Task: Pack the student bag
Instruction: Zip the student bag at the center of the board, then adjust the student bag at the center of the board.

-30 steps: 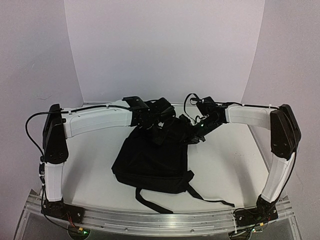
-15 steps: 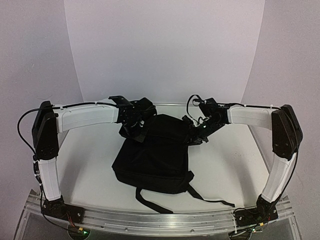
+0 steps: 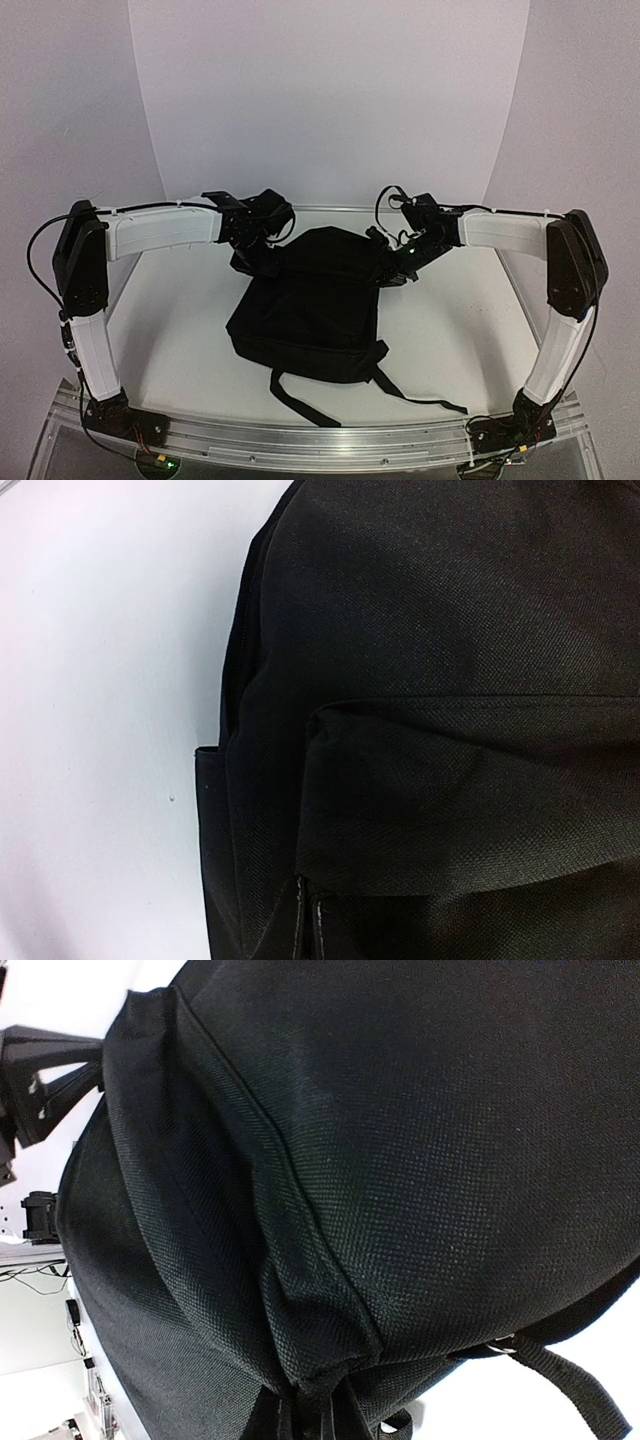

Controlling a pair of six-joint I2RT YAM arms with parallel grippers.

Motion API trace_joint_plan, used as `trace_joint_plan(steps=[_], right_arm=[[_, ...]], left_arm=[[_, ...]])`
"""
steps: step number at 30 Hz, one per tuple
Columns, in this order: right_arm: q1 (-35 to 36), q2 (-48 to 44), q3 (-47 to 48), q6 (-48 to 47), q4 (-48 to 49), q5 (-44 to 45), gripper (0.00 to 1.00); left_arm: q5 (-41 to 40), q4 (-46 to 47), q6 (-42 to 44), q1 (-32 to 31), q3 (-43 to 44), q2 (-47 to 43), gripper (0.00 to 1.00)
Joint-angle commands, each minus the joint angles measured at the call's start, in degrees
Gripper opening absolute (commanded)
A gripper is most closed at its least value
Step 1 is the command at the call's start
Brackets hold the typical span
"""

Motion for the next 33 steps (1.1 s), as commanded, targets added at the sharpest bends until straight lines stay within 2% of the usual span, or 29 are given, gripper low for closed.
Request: trace_joint_plan(steps=[1, 3, 5, 7, 8, 10, 12, 16, 21, 26, 30, 33], right_arm=[[-2.9, -4.3, -0.7, -0.8, -4.1, -3.8, 0.0], [-2.7, -4.6, -0.6, -0.2, -4.2, -7.1, 0.08], [-2.7, -5.3, 0.3, -0.5, -4.2, -8.4, 0.27], [-2.7, -6.1, 2.3, -1.4, -5.3, -7.9, 0.44], [-3.0, -6.4, 3.5, -2.2, -6.2, -7.0, 0.58], [-3.9, -6.4, 6.5, -3.7, -8.0, -4.1, 0.73], [-5.1, -5.4, 10.2, -5.3, -9.2, -1.2, 0.81], [-7.1, -0.3, 18.1, -6.6, -9.7, 5.3, 0.88], [-7.1, 8.5, 27.9, -7.5, -9.4, 10.1, 0.94], [-7.2, 17.3, 35.9, -6.6, -9.2, 10.6, 0.94], [-7.1, 23.4, 39.8, -6.2, -9.3, 10.0, 0.93], [-7.1, 25.5, 39.4, -7.0, -9.3, 9.4, 0.88]], left_arm=[[-5.4, -1.9, 1.3, 5.1, 0.4, -2.1, 0.0], [-4.7, -2.0, 1.4, 5.2, 1.6, -2.1, 0.01], [-2.9, -1.8, 0.3, 5.1, 1.9, -3.9, 0.25], [0.3, 0.7, -0.6, 4.6, -0.2, -8.0, 0.44], [1.8, 2.2, -1.5, 4.2, -2.6, -10.4, 0.54], [5.4, 5.4, -2.8, 3.1, -6.4, -15.5, 0.67], [3.8, 4.7, -4.0, -0.1, -7.6, -18.0, 0.71], [2.0, 0.5, -9.7, -6.9, -9.6, -19.5, 0.74], [7.9, 10.4, -19.6, -11.9, -22.6, -26.0, 0.77], [8.4, 15.3, -25.9, -16.6, -29.8, -29.0, 0.8], [9.4, 18.1, -29.6, -18.7, -32.3, -26.0, 0.81], [10.6, 22.1, -32.2, -18.9, -34.7, -24.2, 0.8]])
